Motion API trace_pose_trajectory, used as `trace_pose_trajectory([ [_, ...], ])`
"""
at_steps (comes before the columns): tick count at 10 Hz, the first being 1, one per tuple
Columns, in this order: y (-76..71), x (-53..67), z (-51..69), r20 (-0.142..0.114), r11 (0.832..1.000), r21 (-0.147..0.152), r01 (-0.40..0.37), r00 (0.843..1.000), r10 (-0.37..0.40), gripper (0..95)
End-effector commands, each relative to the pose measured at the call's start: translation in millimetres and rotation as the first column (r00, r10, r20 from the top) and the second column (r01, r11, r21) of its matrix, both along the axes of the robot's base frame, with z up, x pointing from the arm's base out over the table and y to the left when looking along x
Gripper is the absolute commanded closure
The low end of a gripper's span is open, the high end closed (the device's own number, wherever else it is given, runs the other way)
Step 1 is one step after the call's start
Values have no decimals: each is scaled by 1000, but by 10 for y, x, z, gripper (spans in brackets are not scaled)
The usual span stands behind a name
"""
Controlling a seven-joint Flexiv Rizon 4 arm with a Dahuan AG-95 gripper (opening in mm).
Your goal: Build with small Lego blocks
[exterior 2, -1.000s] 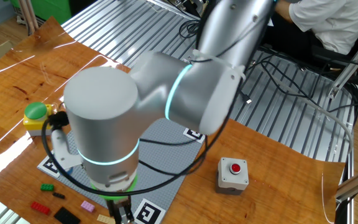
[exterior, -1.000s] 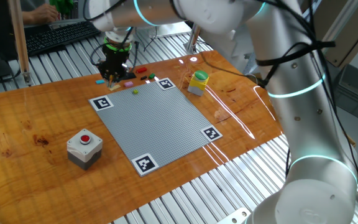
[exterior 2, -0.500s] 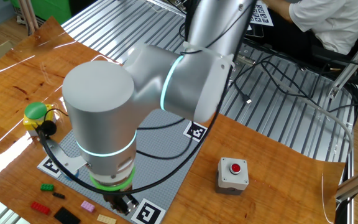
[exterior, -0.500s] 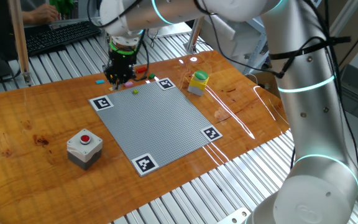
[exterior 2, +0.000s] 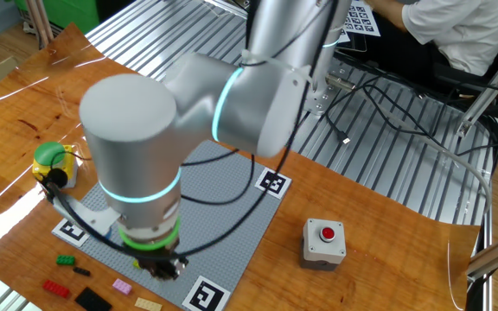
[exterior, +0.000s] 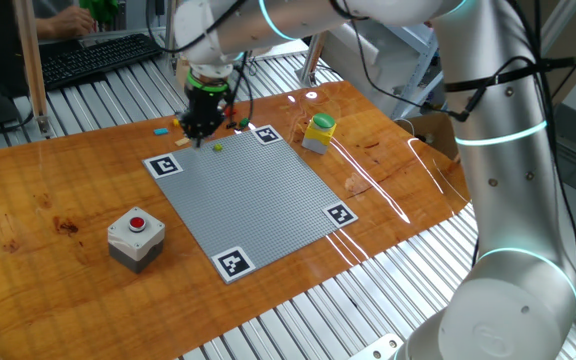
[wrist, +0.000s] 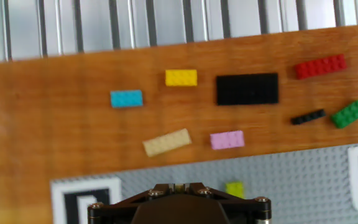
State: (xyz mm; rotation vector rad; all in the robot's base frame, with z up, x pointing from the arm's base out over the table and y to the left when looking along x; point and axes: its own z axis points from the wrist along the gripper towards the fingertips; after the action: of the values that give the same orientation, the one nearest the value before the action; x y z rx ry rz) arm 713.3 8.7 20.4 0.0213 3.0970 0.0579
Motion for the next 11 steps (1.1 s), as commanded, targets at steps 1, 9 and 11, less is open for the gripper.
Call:
trace_pose_trajectory([
  [1,-99,-146,10,-6,1000,-1,-23,1000,23,950],
  [9,-270,-337,1,2,996,-16,-84,996,84,950],
  [11,-305,-359,-8,7,996,-23,-83,996,83,950],
])
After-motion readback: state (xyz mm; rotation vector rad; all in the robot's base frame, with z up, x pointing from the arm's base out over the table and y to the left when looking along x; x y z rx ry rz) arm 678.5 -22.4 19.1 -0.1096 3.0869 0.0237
